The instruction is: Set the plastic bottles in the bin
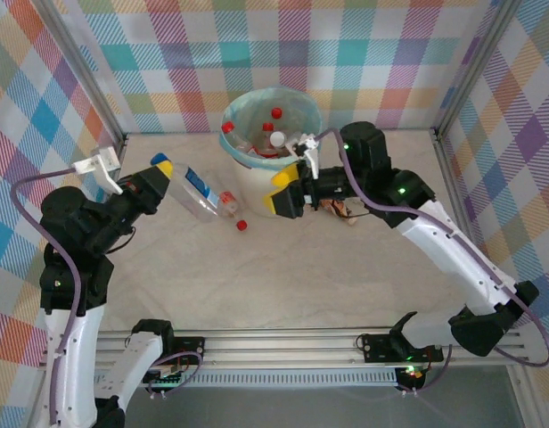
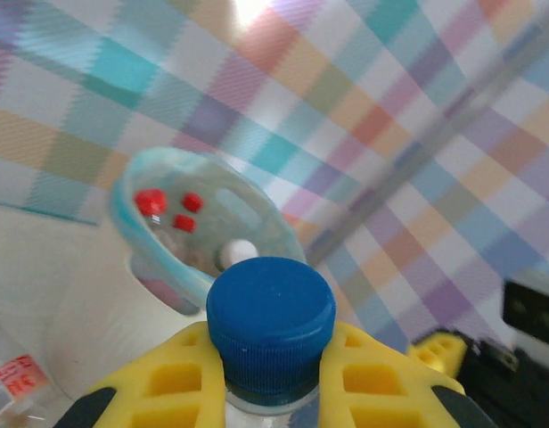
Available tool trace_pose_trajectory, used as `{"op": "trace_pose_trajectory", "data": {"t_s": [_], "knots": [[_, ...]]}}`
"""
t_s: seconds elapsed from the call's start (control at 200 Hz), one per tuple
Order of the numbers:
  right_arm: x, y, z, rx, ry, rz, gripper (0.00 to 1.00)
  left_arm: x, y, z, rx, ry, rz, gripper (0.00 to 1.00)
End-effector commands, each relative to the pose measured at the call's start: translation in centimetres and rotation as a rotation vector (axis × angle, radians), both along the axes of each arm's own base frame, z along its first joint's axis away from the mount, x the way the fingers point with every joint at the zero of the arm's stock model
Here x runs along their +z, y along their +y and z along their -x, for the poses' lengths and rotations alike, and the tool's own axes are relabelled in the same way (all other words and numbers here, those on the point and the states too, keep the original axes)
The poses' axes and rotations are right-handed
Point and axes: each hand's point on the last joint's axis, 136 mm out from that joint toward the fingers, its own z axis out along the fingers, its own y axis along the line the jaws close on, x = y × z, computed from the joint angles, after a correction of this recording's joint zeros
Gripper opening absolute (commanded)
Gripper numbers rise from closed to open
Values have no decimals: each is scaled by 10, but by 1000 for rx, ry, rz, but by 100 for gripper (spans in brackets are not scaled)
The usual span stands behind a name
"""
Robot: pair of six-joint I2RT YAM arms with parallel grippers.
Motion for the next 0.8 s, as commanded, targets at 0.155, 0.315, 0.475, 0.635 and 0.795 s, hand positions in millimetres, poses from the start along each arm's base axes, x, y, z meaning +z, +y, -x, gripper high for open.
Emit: {"op": "trace_pose_trajectory", "data": {"t_s": [0.155,0.315,0.475,0.635,0.795], "knots": [[19,35,29,115,-67,-49,86,19,-49,30,-283,-104,-58,0],[14,51,35,123,-69,-35,86,20,-68,36,-365,-109,-67,0],[11,62,34,103,-79,-19,87,19,-79,36,-394,-106,-78,0],[4,70,28,67,-77,3,84,17,-87,33,-399,-100,-80,0],[-2,71,19,17,-71,29,75,16,-88,27,-369,-83,-75,0]]}}
